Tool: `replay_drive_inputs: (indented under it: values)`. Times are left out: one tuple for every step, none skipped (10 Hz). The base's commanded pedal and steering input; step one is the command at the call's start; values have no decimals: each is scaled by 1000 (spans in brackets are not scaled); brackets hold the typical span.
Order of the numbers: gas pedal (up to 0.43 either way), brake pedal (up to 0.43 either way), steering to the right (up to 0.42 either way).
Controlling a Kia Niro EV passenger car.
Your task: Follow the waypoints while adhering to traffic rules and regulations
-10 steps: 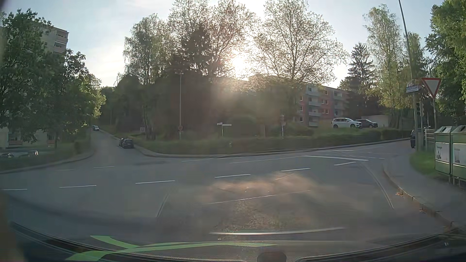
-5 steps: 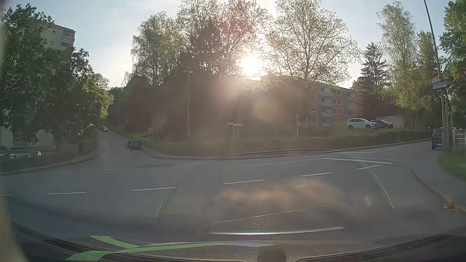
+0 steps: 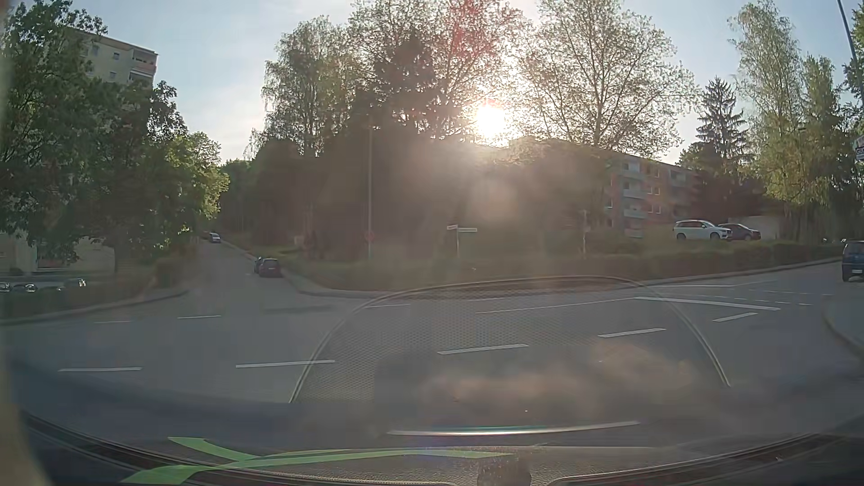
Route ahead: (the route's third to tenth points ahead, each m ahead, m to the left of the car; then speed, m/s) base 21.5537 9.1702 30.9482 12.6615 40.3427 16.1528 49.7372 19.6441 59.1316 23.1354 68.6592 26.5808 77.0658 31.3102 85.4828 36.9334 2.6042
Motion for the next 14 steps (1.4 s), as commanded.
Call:
replay_drive_inputs:
  values:
    - [0,146,-144]
    - [0,104,-147]
    - [0,55,-149]
    - [0,6,-152]
    - [0,0,-155]
    - [0,0,-156]
    - [0,0,-158]
    - [0,0,-159]
    - [0,0,-161]
    - [0,0,-164]
    - [0,0,-169]
    - [0,0,-175]
    - [0,0,-179]
    - [8,0,-182]
